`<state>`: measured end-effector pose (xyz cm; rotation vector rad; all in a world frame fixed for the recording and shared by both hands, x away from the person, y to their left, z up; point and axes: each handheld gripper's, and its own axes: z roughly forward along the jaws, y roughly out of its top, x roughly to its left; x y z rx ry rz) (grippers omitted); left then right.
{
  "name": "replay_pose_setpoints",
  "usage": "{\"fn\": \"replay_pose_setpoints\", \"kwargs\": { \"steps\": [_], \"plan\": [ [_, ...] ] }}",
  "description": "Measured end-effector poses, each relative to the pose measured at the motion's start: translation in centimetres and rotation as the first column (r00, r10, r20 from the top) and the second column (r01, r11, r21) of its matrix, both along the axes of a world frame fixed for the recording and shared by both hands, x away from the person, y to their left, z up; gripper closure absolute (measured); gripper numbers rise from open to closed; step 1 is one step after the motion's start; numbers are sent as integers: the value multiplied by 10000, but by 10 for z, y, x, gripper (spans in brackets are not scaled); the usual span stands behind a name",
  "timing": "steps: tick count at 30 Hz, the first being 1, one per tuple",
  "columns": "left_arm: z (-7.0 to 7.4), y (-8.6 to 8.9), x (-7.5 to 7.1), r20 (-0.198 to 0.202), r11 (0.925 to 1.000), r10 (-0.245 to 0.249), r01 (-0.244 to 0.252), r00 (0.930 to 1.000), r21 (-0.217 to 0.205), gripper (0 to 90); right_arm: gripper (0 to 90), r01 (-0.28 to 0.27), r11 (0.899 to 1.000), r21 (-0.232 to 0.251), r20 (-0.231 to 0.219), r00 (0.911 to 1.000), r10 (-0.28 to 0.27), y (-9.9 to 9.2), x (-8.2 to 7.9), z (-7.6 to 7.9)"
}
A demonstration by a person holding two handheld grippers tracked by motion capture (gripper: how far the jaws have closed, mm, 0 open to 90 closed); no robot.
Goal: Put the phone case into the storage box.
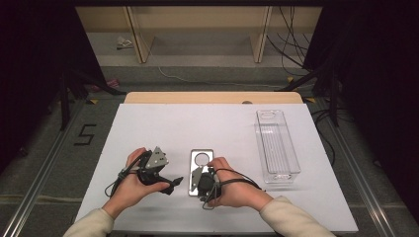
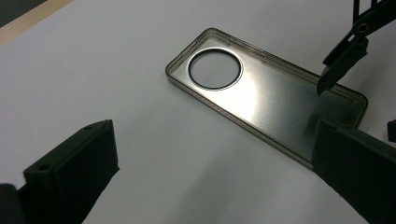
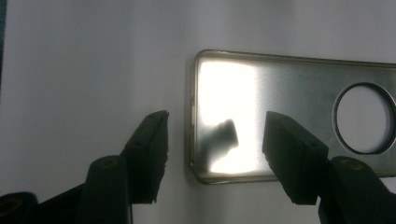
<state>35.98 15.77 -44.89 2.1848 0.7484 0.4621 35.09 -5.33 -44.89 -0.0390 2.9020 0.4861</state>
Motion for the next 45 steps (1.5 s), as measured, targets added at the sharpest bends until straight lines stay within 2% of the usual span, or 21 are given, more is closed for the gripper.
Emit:
{"fn": "replay_pose_setpoints", "kwargs": {
  "steps": [1,5,11,20,22,23,32,45],
  "plan": [
    [0,0,0,4,10000,3,-3,10000,-1,2,445,-69,9997,-247,89,9999,71,4,1,-1],
    [0,1,1,1,10000,5,-5,10000,16,3,476,-197,9983,-542,89,9998,202,8,2,-3],
    [0,1,1,8,10000,22,-22,10000,-9,5,530,-70,9936,-1128,34,10000,74,15,3,-5],
    [-1,3,2,-27,10000,32,-32,10000,-14,10,586,-97,9859,-1669,167,9998,127,23,2,-8],
    [-1,2,2,-11,10000,5,-5,10000,-16,11,605,-9,9858,-1677,144,9999,34,24,0,-9],
    [-1,2,2,-13,10000,-1,1,10000,-14,12,612,-88,9835,-1805,177,9998,122,25,0,-8],
    [-1,2,2,-42,10000,-10,10,10000,-25,16,694,-239,9798,-1983,234,9993,291,30,-2,-9],
    [-2,2,2,-54,10000,-76,75,10000,-31,22,805,-347,9745,-2216,-27,9994,349,31,-6,-9]
  ]
}}
